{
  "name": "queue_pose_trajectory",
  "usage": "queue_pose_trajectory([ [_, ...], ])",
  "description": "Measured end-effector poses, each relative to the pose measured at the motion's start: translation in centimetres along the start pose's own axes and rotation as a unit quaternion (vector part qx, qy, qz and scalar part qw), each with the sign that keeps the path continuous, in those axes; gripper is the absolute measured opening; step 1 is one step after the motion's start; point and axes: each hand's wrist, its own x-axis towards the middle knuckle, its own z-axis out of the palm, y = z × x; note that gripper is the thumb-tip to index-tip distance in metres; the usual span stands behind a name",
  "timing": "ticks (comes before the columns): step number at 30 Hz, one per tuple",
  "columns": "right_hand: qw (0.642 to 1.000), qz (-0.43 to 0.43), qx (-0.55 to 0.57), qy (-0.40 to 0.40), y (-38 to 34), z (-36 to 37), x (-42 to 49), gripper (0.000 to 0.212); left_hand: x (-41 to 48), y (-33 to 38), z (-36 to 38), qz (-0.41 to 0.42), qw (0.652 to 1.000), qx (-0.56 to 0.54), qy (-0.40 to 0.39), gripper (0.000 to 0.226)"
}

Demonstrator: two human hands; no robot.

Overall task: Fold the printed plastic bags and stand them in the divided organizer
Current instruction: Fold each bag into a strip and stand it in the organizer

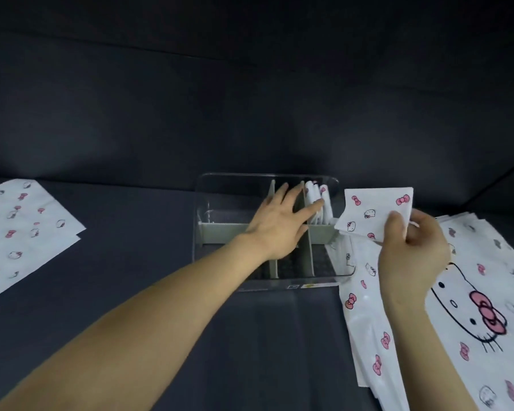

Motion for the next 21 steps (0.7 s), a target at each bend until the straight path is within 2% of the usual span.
queue_pose_trajectory([
  [3, 0.998, -0.042, -0.033, -0.015, 0.3, 1.5, 0.9, 0.011, -0.3, -0.4, 1.4, -0.014, 0.999, -0.042, -0.025, 0.063],
  [7, 0.986, -0.123, -0.101, -0.055, 0.7, 2.9, 2.1, 0.019, -1.0, -1.1, 2.7, 0.011, 1.000, 0.006, 0.027, 0.082],
  [10, 0.974, -0.168, -0.137, -0.069, 0.5, 3.2, 2.9, 0.020, -1.0, -1.3, 3.0, 0.019, 0.998, 0.025, 0.049, 0.086],
  [16, 0.964, -0.201, -0.153, -0.088, 0.5, 3.0, 4.0, 0.016, -1.5, -1.0, 2.6, 0.009, 0.999, 0.020, 0.040, 0.091],
  [21, 0.972, -0.181, -0.126, -0.078, 0.1, 2.3, 4.4, 0.018, -2.5, -1.2, 2.2, 0.007, 0.999, 0.021, 0.027, 0.093],
])
